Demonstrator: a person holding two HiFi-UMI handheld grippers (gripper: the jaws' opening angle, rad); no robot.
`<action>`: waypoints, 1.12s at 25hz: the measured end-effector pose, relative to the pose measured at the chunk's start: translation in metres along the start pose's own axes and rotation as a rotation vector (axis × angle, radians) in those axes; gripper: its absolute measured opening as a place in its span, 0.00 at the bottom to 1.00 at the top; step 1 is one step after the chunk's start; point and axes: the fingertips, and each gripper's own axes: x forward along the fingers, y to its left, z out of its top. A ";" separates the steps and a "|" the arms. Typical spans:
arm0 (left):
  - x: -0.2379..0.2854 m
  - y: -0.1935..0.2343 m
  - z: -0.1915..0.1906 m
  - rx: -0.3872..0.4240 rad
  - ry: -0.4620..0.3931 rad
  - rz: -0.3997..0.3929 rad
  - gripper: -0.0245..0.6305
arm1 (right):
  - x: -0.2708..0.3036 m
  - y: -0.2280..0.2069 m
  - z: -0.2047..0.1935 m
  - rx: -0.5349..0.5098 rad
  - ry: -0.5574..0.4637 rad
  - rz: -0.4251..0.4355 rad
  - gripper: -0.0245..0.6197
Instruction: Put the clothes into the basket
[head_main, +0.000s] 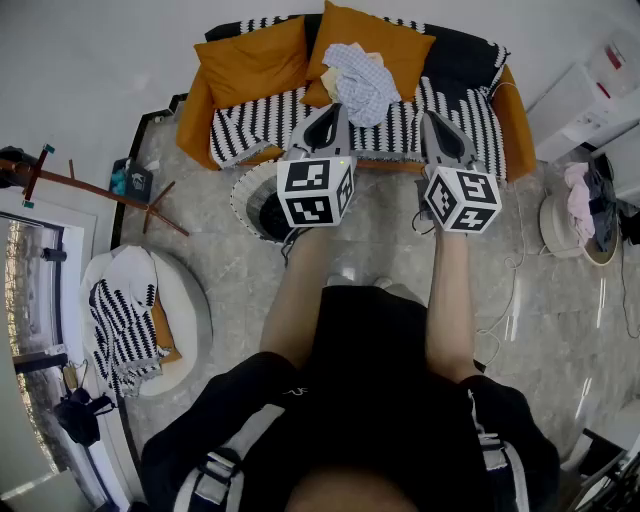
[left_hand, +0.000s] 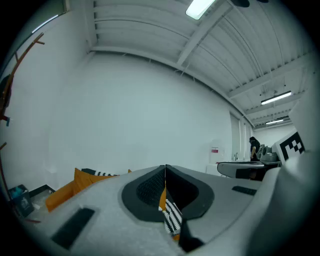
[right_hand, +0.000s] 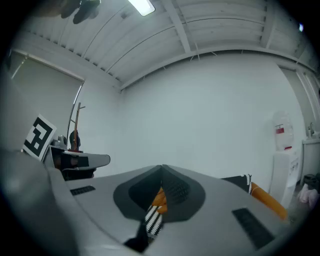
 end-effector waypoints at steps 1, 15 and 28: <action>-0.002 0.002 -0.001 -0.003 0.002 0.002 0.05 | 0.000 0.003 -0.001 -0.001 0.003 0.008 0.06; 0.009 0.053 -0.014 -0.055 0.038 -0.007 0.05 | 0.026 0.003 -0.007 0.069 -0.035 -0.084 0.06; 0.066 0.071 -0.033 -0.105 0.058 -0.071 0.05 | 0.081 -0.033 -0.024 0.084 -0.005 -0.117 0.06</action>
